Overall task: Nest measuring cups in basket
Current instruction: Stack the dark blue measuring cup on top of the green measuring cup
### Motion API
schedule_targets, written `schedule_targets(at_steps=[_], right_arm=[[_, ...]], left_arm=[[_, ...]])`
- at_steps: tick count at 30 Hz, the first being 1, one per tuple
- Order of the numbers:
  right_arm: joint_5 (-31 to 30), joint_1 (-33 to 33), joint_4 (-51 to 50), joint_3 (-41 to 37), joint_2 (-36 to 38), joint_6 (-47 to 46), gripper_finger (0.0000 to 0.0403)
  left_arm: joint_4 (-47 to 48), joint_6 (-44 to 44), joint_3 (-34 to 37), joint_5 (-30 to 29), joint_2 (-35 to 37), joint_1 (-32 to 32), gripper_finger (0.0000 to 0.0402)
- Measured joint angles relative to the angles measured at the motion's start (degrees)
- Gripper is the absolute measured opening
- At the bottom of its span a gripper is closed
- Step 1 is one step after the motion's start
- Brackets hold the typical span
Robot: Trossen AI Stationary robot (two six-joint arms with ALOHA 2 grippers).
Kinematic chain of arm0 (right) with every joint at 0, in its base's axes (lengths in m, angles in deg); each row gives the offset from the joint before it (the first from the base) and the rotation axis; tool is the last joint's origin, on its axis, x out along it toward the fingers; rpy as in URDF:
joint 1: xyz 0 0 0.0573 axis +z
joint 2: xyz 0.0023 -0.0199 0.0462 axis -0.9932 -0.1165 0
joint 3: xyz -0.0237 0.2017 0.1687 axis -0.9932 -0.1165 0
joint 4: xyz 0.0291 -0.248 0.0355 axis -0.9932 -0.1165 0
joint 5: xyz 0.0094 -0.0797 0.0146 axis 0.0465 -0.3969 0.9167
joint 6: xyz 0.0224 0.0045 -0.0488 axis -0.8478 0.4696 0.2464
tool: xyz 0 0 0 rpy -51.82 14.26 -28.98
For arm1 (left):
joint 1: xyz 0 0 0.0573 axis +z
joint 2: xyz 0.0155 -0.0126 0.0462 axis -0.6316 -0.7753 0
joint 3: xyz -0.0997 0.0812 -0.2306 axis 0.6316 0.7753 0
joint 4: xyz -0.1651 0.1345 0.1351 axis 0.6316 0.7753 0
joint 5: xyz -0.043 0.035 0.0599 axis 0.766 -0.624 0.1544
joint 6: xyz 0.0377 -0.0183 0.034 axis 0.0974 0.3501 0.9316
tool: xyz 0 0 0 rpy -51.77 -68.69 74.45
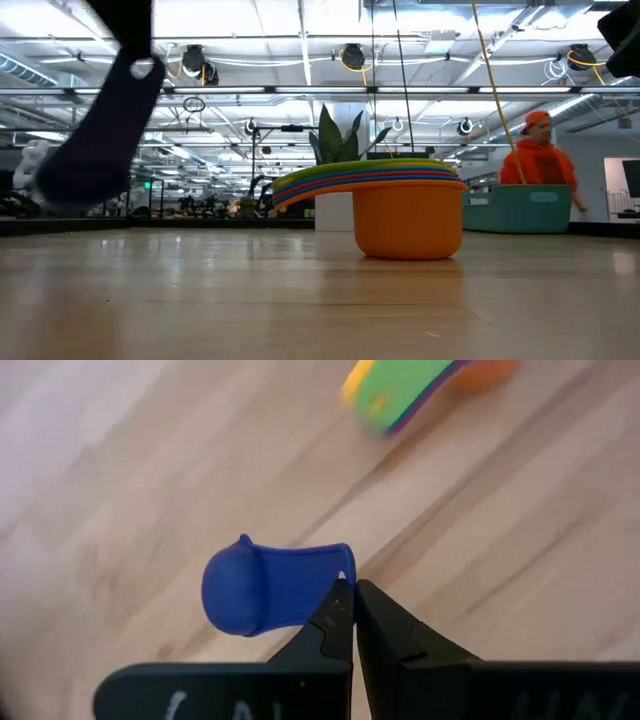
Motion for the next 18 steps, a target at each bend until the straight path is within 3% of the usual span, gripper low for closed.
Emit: schedule_targets(at_steps=[11,18], right_arm=[[-0.20,1.14,0.00,0.00,-0.02,0.02,0.0183],[-2.57,1.06,1.22,0.01,-0.02,1.00,0.0183]], left_arm=[[-6.93,10.87,-11.22,-23.02,0.02,-4.35,0.0001],[-21.38,25.75,-11.58,-28.70,0.00,-5.81,0.0001]])
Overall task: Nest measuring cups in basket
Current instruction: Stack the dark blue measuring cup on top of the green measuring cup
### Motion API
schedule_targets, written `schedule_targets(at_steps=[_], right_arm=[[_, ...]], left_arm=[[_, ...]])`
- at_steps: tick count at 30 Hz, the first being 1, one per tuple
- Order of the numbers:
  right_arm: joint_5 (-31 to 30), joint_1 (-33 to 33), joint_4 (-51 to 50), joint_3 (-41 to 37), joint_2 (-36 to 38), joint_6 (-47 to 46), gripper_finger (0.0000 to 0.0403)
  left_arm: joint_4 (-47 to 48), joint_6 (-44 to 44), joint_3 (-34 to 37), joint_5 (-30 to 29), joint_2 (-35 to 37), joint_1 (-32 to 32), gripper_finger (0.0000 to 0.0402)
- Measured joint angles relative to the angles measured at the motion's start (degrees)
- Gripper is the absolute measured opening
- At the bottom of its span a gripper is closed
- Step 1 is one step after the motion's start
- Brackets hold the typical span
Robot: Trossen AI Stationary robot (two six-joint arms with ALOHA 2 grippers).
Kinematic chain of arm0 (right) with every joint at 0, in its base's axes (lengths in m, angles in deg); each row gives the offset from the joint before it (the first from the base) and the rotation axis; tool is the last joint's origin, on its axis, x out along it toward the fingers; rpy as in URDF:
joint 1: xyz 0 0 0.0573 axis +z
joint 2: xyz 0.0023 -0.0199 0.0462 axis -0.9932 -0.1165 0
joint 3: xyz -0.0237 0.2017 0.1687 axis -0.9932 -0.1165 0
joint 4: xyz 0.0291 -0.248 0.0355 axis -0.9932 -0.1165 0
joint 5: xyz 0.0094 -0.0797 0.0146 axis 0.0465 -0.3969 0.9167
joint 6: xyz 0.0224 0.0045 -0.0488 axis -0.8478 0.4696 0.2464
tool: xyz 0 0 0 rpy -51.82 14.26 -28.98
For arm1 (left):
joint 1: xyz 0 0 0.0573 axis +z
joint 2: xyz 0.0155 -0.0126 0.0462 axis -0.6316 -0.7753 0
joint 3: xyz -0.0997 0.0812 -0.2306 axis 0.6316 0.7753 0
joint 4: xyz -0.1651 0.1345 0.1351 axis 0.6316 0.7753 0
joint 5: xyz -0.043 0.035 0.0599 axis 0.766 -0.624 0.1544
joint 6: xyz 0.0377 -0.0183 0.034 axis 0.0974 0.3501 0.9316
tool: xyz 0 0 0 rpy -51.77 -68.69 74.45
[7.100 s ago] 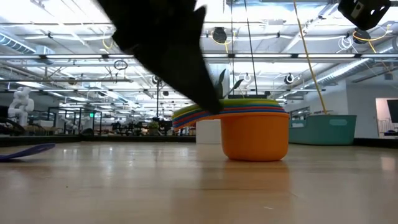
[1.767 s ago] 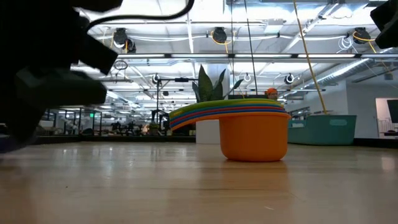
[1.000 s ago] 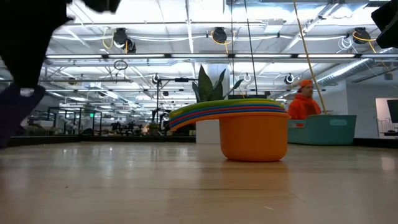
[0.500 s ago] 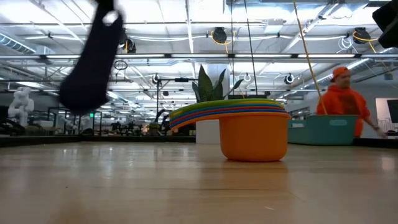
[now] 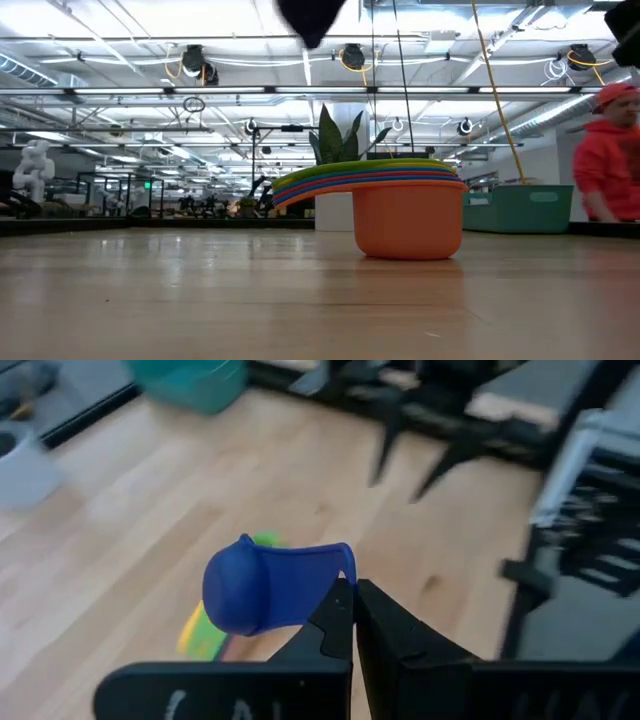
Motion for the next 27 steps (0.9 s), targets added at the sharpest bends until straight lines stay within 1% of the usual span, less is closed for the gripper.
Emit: schedule_targets(at_steps=[3,7,10,12,15,18,20,24,27], right_arm=[[-1.12,-0.26,3.42,0.00,0.00,3.96,0.0183],[-0.50,-1.29,12.52,0.01,-0.02,11.20,0.0188],[1.16,-2.23,18.78,0.02,-0.01,15.59,0.0197],[3.54,-2.94,21.58,0.02,-0.02,17.12,0.0205],[8.15,-4.02,23.19,0.02,-0.02,17.17,0.0217],[11.54,-4.58,23.26,0.02,0.00,16.79,0.0224],[12.81,-4.58,23.28,0.02,0.00,16.89,0.0226],[12.93,-4.58,23.26,0.02,-0.02,17.92,0.0220],[12.93,-4.58,23.22,0.02,-0.01,19.07,0.0206]], left_arm=[[-9.37,9.92,0.00,-0.11,0.00,-0.25,0.0002],[-23.84,24.51,1.87,0.38,0.00,-0.21,0.0001],[-33.79,33.54,4.03,3.15,0.00,0.07,0.0003],[-40.37,37.92,6.15,5.21,0.00,0.41,0.0005],[-47.51,43.54,8.50,9.04,-0.07,0.89,0.0004],[-52.89,45.73,10.55,12.40,-0.02,1.58,0.0003],[-53.25,45.71,11.27,13.79,-0.04,2.02,0.0005],[-53.64,44.30,12.14,16.15,-0.04,2.85,0.0004],[-53.31,43.93,12.37,16.23,-0.04,3.07,0.0003]])
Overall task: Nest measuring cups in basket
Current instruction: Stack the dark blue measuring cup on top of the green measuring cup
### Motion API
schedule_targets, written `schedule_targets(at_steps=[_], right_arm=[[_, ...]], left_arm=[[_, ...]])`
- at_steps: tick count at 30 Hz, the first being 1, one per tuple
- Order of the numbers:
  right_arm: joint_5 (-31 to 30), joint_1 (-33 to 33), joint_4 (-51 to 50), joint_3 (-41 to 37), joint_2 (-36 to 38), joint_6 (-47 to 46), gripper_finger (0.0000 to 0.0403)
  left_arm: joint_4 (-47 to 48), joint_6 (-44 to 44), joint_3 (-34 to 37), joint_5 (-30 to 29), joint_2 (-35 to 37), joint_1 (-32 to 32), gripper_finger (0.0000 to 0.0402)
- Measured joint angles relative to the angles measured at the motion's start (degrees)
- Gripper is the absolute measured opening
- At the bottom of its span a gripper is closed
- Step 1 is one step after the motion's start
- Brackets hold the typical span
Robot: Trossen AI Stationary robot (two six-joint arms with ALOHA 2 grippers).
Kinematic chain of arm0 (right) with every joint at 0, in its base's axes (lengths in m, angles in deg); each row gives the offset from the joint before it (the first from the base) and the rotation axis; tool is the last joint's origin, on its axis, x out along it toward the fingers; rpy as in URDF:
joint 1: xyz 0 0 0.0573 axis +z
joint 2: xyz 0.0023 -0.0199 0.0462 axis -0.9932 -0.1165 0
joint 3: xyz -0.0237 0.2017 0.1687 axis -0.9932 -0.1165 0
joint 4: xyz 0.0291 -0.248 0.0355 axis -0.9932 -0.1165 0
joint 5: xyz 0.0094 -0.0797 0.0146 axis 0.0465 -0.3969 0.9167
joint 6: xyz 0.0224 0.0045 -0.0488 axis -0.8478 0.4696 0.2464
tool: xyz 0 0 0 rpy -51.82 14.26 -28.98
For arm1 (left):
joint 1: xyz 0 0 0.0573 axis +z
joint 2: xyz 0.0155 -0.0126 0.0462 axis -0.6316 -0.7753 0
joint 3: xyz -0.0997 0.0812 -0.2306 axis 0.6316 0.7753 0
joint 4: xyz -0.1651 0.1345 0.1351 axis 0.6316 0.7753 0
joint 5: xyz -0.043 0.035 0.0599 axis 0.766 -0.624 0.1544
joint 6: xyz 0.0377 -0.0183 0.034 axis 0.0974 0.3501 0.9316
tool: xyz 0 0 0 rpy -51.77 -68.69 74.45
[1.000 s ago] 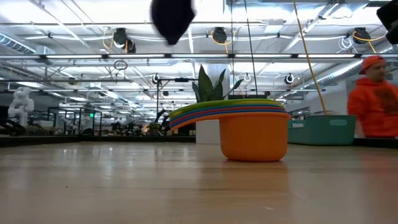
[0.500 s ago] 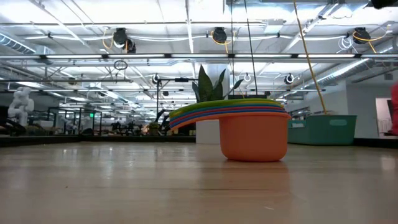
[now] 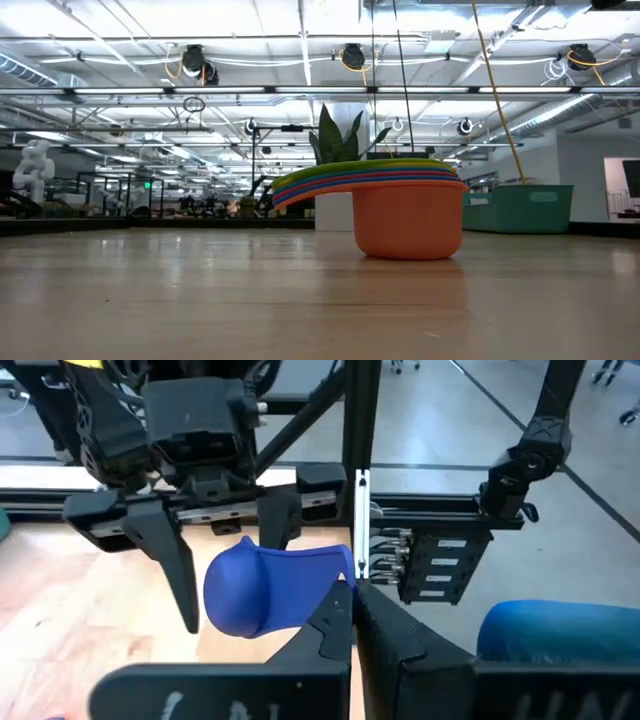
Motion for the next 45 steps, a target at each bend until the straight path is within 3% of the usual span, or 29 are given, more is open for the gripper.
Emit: schedule_targets(at_steps=[5,10,16,23,31,38,45], right_arm=[[0.18,0.00,-0.05,0.00,0.00,1.30,0.0161],[4.25,-0.02,-0.13,0.00,0.01,1.52,0.0091],[4.59,-0.02,-0.34,0.00,0.04,3.27,0.0009],[4.91,-0.02,-0.30,0.00,0.17,2.67,0.0007],[5.92,-0.72,-1.44,0.00,0.23,-3.87,0.0002],[10.39,-2.63,-4.59,0.00,0.23,-8.90,0.0001],[10.49,-3.06,-7.01,0.00,0.23,-9.69,0.0001]], left_arm=[[-0.16,-0.17,0.00,0.03,0.00,0.02,0.0007],[-0.17,0.05,0.00,0.19,0.00,0.02,0.0006],[0.65,-0.64,-0.02,0.13,0.00,0.00,0.0024],[1.65,-1.26,-0.02,-0.23,0.00,0.02,0.0042],[4.79,-0.46,-0.52,-6.89,0.51,-0.76,0.0145],[11.21,-9.14,-0.79,-10.01,2.08,-0.96,0.0199],[18.82,-21.35,-0.72,-4.34,1.92,0.88,0.0198]])
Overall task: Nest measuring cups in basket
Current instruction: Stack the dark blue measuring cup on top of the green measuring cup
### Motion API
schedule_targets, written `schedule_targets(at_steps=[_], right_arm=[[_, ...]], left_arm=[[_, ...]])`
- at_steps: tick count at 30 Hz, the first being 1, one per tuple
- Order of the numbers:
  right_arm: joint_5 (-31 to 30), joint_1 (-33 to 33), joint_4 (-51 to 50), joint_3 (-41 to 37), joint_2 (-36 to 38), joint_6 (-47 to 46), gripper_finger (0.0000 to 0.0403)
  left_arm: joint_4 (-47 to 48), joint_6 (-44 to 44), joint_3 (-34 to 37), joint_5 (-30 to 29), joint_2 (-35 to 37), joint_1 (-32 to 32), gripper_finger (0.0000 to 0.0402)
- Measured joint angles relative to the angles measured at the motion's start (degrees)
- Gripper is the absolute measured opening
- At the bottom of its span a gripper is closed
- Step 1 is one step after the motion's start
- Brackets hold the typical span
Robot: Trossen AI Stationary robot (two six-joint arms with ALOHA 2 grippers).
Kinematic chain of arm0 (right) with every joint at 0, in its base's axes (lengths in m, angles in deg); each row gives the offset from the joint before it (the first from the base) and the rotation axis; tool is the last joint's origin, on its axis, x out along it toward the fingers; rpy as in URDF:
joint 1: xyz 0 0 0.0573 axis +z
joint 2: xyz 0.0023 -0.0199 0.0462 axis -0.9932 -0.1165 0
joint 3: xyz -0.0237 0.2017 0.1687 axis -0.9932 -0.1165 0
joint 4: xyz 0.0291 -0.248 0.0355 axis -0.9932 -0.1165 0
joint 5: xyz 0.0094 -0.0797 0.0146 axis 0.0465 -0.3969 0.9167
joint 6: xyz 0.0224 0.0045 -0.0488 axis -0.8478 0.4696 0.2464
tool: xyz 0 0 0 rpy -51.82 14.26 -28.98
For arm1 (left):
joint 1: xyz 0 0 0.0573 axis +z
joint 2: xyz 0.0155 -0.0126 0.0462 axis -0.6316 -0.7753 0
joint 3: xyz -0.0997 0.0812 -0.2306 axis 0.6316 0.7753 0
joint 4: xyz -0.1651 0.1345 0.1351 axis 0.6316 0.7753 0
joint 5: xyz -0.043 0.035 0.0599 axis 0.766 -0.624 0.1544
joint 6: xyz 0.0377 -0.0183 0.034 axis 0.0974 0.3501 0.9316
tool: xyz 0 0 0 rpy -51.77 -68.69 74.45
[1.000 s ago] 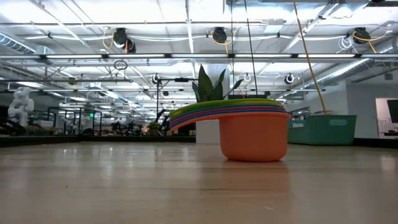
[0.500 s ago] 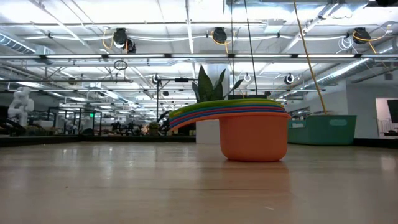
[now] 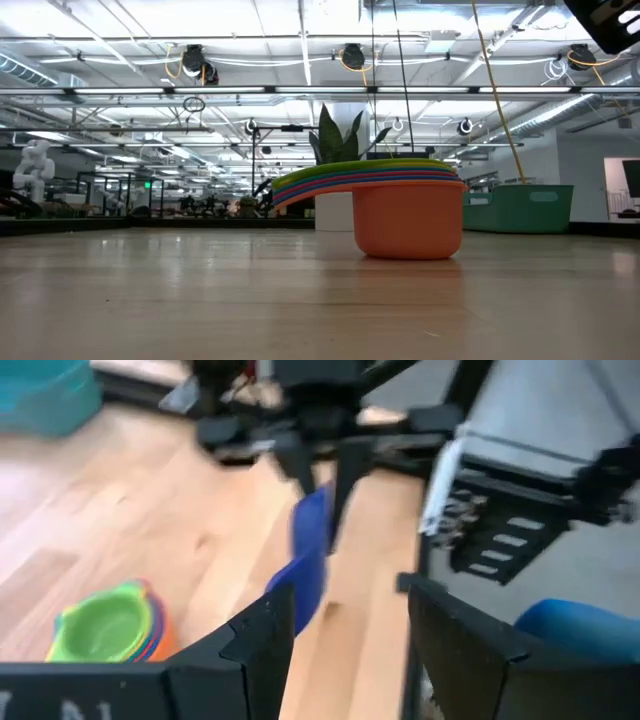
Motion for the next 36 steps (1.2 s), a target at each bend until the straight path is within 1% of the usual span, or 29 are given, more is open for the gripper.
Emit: schedule_targets(at_steps=[2,4,6,14,17,21,25,28,31,33,36], right_arm=[[0.30,0.00,-0.42,0.00,0.00,-0.03,0.0001],[1.82,0.00,-0.42,0.00,0.00,-0.02,0.0001],[2.95,0.09,-0.65,0.00,0.00,-0.02,0.0001],[3.77,0.56,-2.22,0.00,0.00,0.25,0.0001],[4.42,0.55,-2.10,0.00,0.00,0.60,0.0001],[4.45,0.54,-2.06,0.00,0.00,1.17,0.0001],[4.44,0.52,-2.04,0.00,0.00,1.68,0.0001],[4.44,0.52,-2.05,0.00,0.00,1.70,0.0001],[4.44,0.52,-2.06,0.00,0.00,1.76,0.0001],[4.44,0.52,-2.08,0.00,0.00,1.88,0.0001],[4.44,0.52,-2.20,0.00,0.00,1.90,0.0001]], left_arm=[[2.33,-2.40,0.04,-0.01,0.00,0.53,0.0192],[3.40,-3.29,0.04,-0.31,0.00,0.90,0.0186],[3.47,-3.11,0.04,-0.46,0.00,1.13,0.0182],[3.97,-2.20,0.04,-0.79,-0.02,2.12,0.0180],[3.93,-2.75,0.04,1.66,-0.02,2.40,0.0180],[0.06,-2.23,2.25,4.25,-0.02,2.99,0.0191],[-1.68,-2.55,4.86,5.17,-0.11,3.38,0.0208],[-5.75,-3.11,7.73,5.44,-0.11,3.74,0.0210],[-9.67,-0.87,9.22,5.61,-0.22,3.86,0.0197],[-11.99,0.46,9.60,5.63,-0.15,3.88,0.0181],[-12.86,1.88,9.70,6.12,-0.15,3.72,0.0152]])
